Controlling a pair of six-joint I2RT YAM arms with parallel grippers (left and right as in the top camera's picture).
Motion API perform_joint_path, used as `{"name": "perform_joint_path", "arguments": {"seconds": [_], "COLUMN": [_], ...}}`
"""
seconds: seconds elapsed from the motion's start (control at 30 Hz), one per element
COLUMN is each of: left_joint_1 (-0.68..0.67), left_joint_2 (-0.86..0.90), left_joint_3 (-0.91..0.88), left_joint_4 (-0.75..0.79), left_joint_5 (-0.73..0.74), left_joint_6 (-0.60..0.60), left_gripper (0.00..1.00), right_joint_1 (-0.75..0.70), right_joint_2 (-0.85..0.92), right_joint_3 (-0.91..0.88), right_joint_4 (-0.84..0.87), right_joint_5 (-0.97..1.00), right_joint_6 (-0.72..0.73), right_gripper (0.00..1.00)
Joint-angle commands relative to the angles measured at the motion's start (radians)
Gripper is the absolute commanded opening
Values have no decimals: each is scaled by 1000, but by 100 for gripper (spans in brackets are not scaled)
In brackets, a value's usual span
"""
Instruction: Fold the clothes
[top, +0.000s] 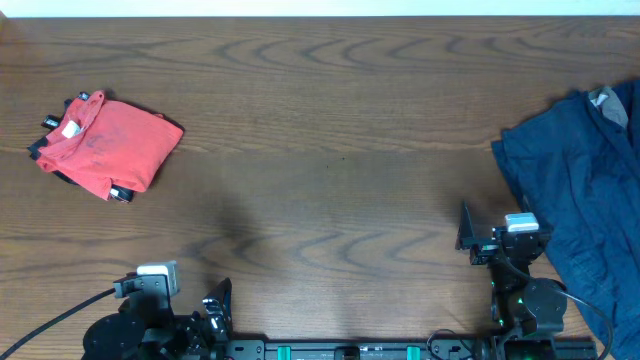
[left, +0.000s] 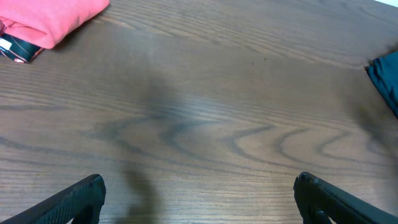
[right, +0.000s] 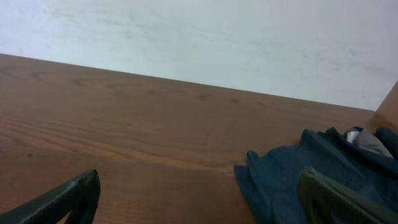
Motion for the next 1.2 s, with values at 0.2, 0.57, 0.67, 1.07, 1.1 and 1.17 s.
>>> {"name": "perform_joint_path", "arguments": {"seconds": [0.2, 0.57, 0.67, 1.07, 1.1, 1.17], "left_joint_1": [-4, -4, -4, 137, 148, 170], "left_joint_2": [-4, -4, -4, -35, -40, -56], "left_joint_3": [-4, -4, -4, -36, -47, -93], "left_joint_4": [-1, 0, 0, 151, 168, 210], "left_joint_5": [-12, -12, -12, -35, -35, -35], "left_joint_6": [6, 6, 6, 26, 41, 100], "left_gripper": [98, 98, 98, 98, 98, 98], "right_joint_1": [-6, -6, -6, -6, -6, -6], "right_joint_2": [-6, -6, -6, -6, -6, -6], "right_joint_3": [-5, -5, -5, -5, -5, -5], "right_joint_4": [-1, -1, -1, -1, -1, -1], "right_joint_5": [7, 7, 7, 7, 7, 7], "right_joint_6": [19, 19, 19, 19, 19, 19], "right_gripper": [99, 99, 99, 99, 99, 99]}}
